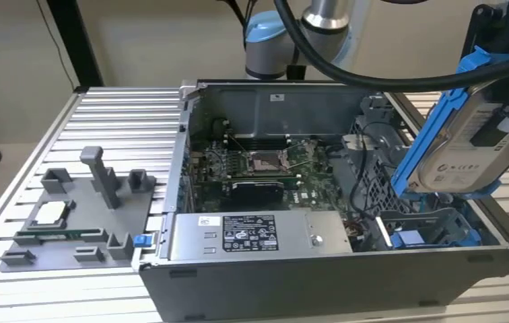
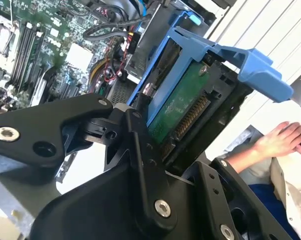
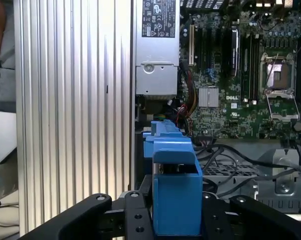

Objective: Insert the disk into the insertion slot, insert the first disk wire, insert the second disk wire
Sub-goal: 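Insert the disk into the insertion slot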

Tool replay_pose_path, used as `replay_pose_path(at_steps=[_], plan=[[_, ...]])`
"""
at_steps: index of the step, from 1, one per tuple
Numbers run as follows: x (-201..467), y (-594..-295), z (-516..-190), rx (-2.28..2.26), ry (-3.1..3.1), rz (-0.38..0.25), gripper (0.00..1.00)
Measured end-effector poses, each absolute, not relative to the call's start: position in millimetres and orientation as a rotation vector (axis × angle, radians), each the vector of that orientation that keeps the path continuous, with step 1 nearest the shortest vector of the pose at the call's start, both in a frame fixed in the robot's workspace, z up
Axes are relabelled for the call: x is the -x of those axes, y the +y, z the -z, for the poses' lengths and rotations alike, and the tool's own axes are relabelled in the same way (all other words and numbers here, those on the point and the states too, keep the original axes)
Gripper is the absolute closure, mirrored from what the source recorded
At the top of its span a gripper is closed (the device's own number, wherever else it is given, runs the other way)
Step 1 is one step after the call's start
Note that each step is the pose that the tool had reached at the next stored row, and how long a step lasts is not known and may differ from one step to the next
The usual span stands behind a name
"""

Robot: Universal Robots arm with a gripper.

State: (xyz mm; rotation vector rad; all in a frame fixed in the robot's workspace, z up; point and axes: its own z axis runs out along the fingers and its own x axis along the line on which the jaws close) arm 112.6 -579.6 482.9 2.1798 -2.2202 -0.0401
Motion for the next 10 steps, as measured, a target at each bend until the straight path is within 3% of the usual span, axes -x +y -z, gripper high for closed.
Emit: replay_pose_path(at_steps=[10], plan=[[-112.6,-579.6,-480.8,-2.180,-2.220,0.040,1.00]])
